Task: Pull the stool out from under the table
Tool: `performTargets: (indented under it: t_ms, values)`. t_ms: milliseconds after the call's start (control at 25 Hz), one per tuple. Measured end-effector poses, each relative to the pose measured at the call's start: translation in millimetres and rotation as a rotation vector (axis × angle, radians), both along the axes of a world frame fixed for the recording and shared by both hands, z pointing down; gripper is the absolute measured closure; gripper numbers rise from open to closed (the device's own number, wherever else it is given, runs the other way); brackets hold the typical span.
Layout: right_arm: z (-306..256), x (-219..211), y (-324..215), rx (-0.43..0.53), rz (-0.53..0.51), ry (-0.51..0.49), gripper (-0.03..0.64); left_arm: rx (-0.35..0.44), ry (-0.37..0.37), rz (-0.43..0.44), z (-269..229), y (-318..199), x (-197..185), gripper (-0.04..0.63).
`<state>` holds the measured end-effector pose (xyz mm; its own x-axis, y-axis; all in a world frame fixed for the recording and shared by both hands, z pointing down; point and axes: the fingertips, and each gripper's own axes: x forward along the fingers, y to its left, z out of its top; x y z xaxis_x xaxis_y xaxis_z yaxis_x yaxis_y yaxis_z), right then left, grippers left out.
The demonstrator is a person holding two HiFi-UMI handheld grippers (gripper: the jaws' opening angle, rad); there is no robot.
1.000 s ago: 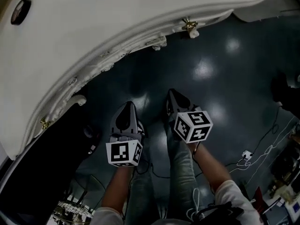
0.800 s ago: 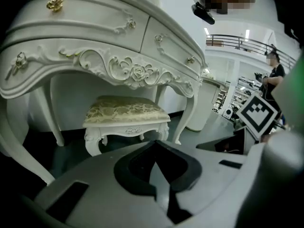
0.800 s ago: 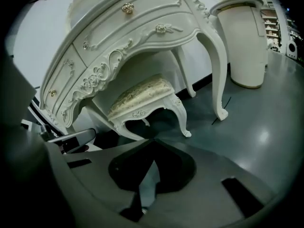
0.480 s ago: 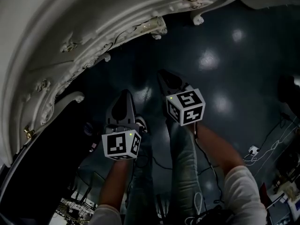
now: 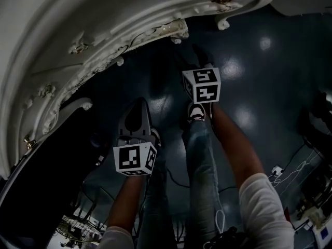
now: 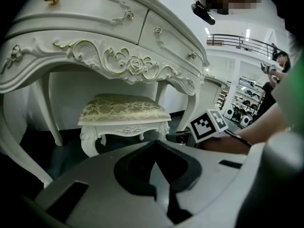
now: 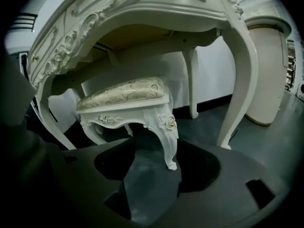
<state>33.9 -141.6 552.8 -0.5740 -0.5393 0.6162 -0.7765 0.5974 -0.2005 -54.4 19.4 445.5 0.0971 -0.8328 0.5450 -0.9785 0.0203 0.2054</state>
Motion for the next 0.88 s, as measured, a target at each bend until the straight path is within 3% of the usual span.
performTargets:
  t_ms: [160,480,680,880]
  values:
    - [14.7,2.1,-22.3,0.034,-0.027,0.083,0.350,-0.001,-0.008,-0.009,2.8,1.8,-4.1,0.586]
    - [32.3,-10.8,-55.4,0.052,-0.115,0.156,0.328,-0.011,-0.010,-0.076,7.4,3.9,-16.5,0.586]
    - [42.8,-23.0,-62.2,0.062,-0.219,0.238,0.328,-0.017,-0.026,-0.026,7.8,-2.2,-9.6,0.586]
    - [52.5,-35.0,-71.2,0.039,-0.208,0.243,0.330,-0.013,-0.033,-0.003,7.9,-8.1,-9.0,0.586]
